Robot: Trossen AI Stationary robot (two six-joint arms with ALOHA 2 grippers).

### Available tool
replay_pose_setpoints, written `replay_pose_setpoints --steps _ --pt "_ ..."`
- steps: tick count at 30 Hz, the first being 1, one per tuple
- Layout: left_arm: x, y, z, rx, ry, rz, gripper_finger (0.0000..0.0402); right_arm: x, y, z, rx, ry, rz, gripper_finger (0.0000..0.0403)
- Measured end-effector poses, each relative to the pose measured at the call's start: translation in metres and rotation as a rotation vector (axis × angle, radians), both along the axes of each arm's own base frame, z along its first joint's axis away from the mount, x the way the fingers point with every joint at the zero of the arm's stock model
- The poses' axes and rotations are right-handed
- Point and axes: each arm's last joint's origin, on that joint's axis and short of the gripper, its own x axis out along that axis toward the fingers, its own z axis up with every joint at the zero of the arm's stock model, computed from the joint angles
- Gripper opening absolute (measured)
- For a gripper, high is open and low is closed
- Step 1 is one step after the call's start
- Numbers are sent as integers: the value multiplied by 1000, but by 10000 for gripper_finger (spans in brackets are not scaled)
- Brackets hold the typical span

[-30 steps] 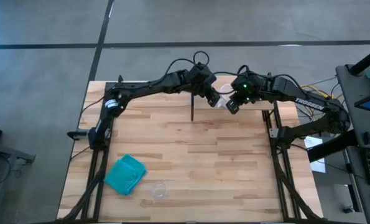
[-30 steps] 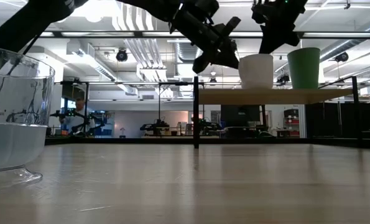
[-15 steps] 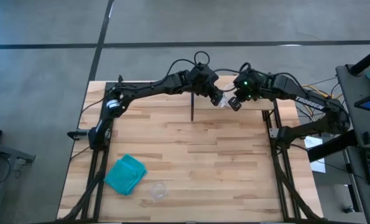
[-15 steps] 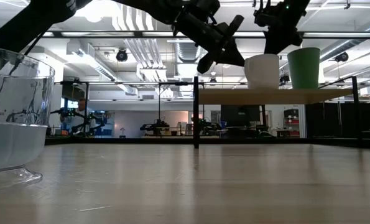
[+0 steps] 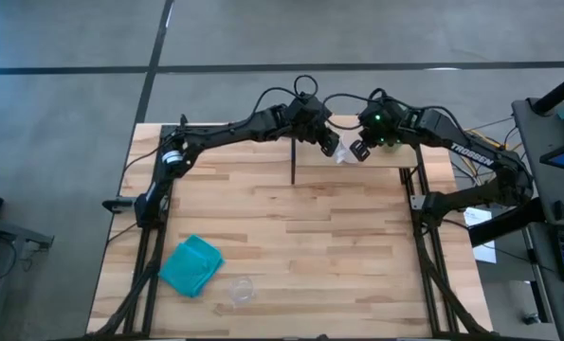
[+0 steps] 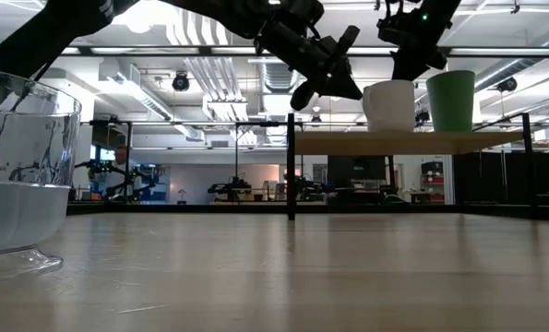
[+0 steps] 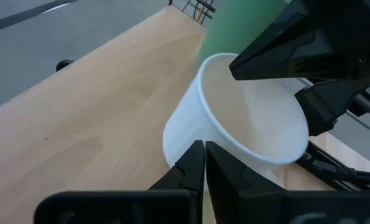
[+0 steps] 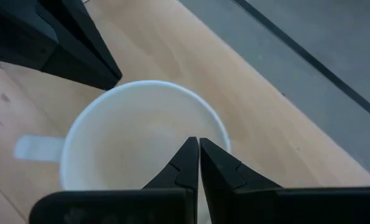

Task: Stack small to large cups/mugs on shelf
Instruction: Put the white mug on the shelf

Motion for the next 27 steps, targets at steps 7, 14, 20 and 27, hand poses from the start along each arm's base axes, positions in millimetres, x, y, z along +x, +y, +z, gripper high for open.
replay_pose_setpoints --steps 7,14,20,27 --pt "0 0 0 1 0 2 0 -5 -10 0 -14 -3 -34 8" --pt "0 0 0 0 0 0 0 -12 -20 0 -24 5 -68 8" --pt "0 0 0 -1 -1 -4 0 -15 -26 1 -30 -1 -97 8" --pt "0 0 0 -1 0 -4 0 -13 -30 5 -72 -46 -93 8"
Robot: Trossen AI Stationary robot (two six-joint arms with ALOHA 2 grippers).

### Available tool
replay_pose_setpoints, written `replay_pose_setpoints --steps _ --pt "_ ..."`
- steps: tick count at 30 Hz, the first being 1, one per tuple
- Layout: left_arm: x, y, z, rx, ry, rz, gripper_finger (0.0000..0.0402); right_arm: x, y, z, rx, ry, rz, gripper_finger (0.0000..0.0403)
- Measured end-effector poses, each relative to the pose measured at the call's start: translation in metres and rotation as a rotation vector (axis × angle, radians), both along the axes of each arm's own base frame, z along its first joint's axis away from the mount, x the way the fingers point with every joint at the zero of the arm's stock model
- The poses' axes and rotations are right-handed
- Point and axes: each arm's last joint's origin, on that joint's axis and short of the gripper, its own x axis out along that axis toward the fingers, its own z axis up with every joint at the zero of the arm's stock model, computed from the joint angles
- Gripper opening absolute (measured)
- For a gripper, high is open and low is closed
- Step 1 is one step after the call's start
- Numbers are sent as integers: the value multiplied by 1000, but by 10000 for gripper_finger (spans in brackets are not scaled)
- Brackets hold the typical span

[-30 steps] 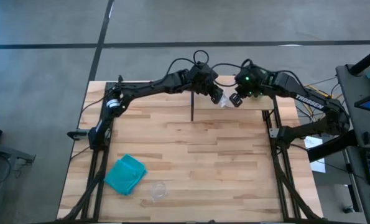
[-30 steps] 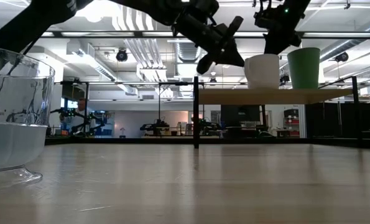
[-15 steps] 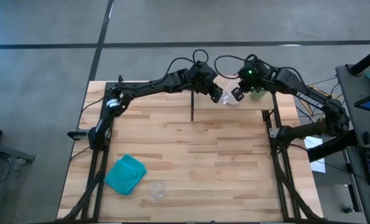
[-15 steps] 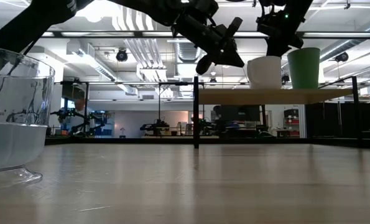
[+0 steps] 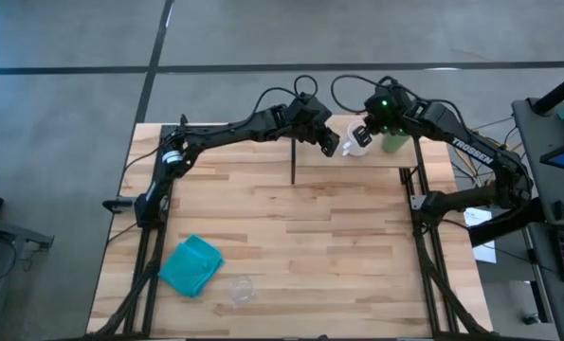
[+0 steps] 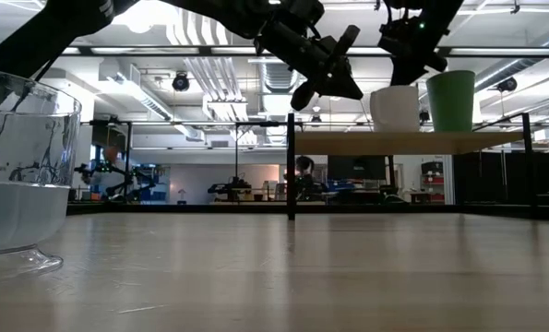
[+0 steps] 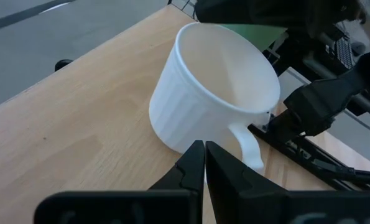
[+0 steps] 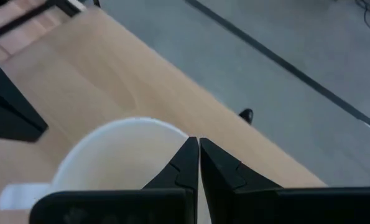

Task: Stack small to large cups/mugs on shelf
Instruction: Put the white mug on the shelf, then put the transparent mug on the shelf

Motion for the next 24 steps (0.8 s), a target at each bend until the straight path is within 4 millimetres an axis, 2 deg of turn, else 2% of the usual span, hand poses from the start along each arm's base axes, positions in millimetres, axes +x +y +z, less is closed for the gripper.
replay_pose_setpoints --steps 8,13,16,19,24 --pt "0 0 0 -1 -1 -11 0 1 -1 5 -27 -7 20 8" --pt "-2 0 2 33 11 -27 0 -1 8 24 -68 -63 55 8" --pt "-12 2 14 41 26 -24 0 -4 19 43 -84 -136 111 8" --pt "-27 4 31 40 30 -10 0 -9 34 60 -41 -257 245 8" --pt "-53 -5 57 58 65 -24 0 -14 61 75 12 -360 369 8"
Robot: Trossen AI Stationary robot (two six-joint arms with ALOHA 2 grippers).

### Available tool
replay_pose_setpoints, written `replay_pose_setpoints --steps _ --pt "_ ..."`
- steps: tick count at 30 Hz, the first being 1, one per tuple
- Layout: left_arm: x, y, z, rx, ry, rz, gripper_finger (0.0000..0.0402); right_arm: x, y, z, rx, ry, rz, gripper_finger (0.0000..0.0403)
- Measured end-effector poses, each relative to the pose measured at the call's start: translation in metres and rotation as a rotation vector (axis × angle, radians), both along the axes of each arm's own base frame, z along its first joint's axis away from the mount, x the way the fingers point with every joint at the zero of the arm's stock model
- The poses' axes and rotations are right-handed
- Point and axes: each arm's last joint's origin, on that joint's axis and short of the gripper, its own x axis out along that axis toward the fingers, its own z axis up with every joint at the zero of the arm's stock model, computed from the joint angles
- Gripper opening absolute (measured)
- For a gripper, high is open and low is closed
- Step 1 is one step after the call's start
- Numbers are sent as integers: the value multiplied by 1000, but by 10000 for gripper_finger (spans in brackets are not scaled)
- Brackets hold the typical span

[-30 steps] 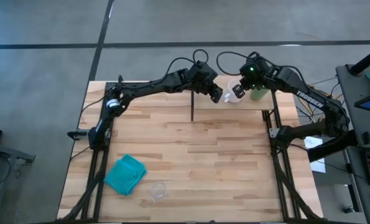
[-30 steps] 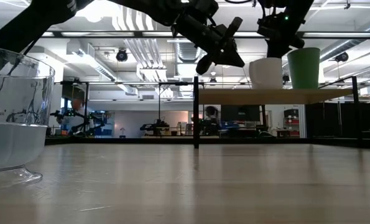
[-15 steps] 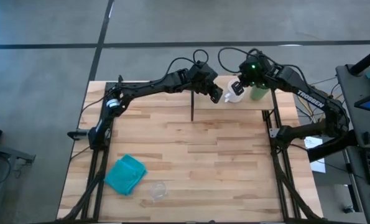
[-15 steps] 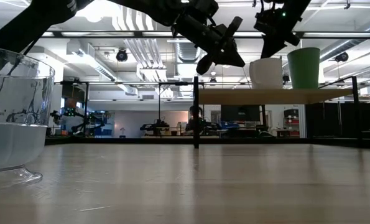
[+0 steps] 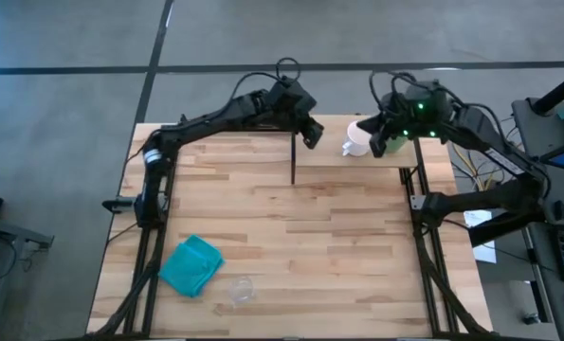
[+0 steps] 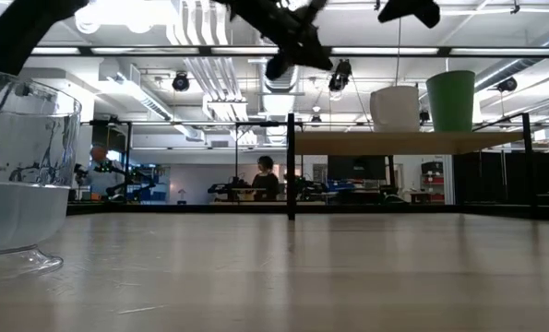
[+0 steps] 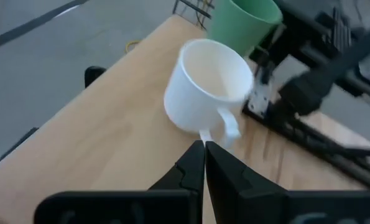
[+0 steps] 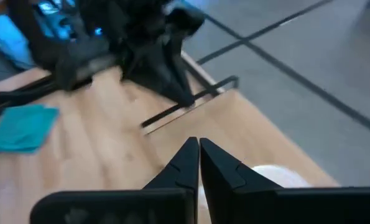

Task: Stack small to large cups/mugs on shelf
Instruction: Put the transparent mug on the shelf

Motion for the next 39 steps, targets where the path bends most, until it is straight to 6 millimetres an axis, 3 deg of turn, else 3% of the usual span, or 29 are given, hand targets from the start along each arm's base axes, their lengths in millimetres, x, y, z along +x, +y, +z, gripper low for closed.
replay_pose_setpoints --steps 10,15,18,24,29,34,39 --pt "-84 -42 59 -40 137 -30 0 17 57 -9 92 16 259 8" --pt "-119 -72 72 -75 241 -82 0 35 82 -18 131 63 353 8" --pt "-129 -88 73 -119 299 -98 0 47 91 -25 163 89 347 8" --pt "-138 -117 59 -219 502 -129 7 73 100 -44 192 179 339 8" --pt "-129 -148 33 -292 678 -159 40 93 102 -68 202 317 331 13" --pt "-123 -185 13 -380 741 -188 67 108 102 -98 224 510 311 39" --pt "-120 -220 -4 -441 778 -200 70 127 103 -131 218 674 322 76"
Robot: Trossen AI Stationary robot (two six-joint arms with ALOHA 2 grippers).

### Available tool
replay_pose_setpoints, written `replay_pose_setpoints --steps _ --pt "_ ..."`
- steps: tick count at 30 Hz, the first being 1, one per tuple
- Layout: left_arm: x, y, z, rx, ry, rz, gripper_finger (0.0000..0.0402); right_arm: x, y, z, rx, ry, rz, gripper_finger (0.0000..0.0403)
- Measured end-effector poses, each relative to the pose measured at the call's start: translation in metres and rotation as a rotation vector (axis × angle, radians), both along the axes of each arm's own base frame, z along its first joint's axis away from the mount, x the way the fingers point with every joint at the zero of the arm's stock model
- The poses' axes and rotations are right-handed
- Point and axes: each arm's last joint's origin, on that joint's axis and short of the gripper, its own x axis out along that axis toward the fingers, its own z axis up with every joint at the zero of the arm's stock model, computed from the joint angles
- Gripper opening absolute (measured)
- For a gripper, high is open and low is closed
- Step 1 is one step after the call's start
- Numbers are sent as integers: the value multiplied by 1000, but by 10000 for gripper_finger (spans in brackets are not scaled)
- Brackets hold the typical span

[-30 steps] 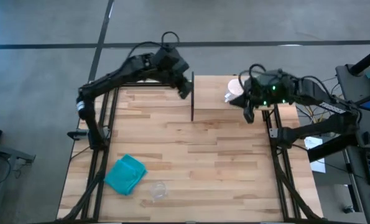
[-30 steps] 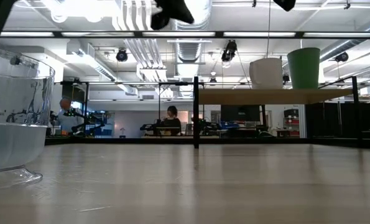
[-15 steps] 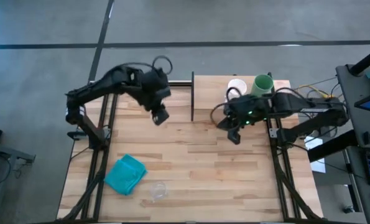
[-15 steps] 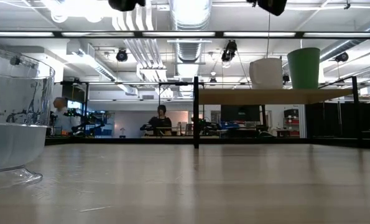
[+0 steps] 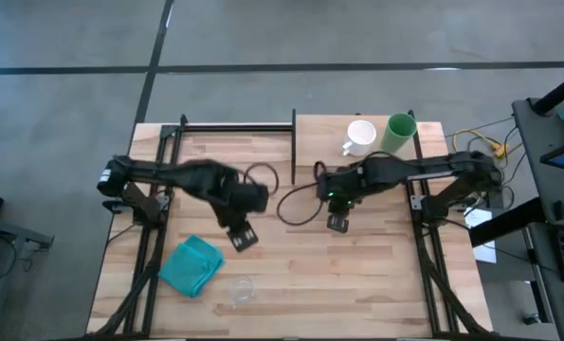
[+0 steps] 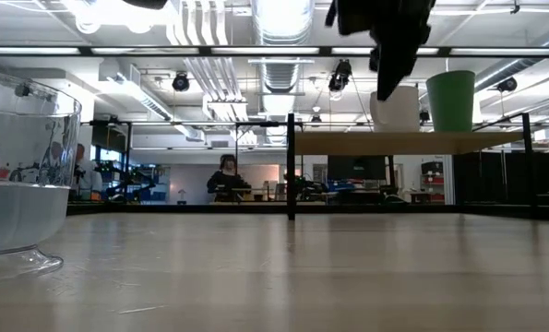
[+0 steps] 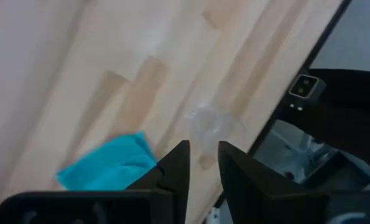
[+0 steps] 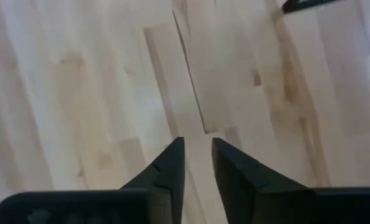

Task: Stack small to large cups/mugs on shelf
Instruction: Put the transparent mug on the shelf

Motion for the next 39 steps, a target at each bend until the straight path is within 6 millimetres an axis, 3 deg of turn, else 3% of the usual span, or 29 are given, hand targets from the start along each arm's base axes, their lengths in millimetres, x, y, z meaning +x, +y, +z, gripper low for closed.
replay_pose_setpoints --steps 7,15,23,29,39 --pt "7 -42 -21 -69 -35 33 70 22 1 -36 -6 125 0 109" --pt "1 -79 -62 -86 14 -1 70 28 2 -46 -4 155 2 107" --pt "6 -101 -101 -110 -34 -55 70 20 2 -28 16 86 5 97" --pt "4 -100 -129 -75 52 -31 70 13 4 -12 64 12 23 90" --pt "-1 -98 -148 -52 93 -30 70 21 27 30 277 -383 247 80"
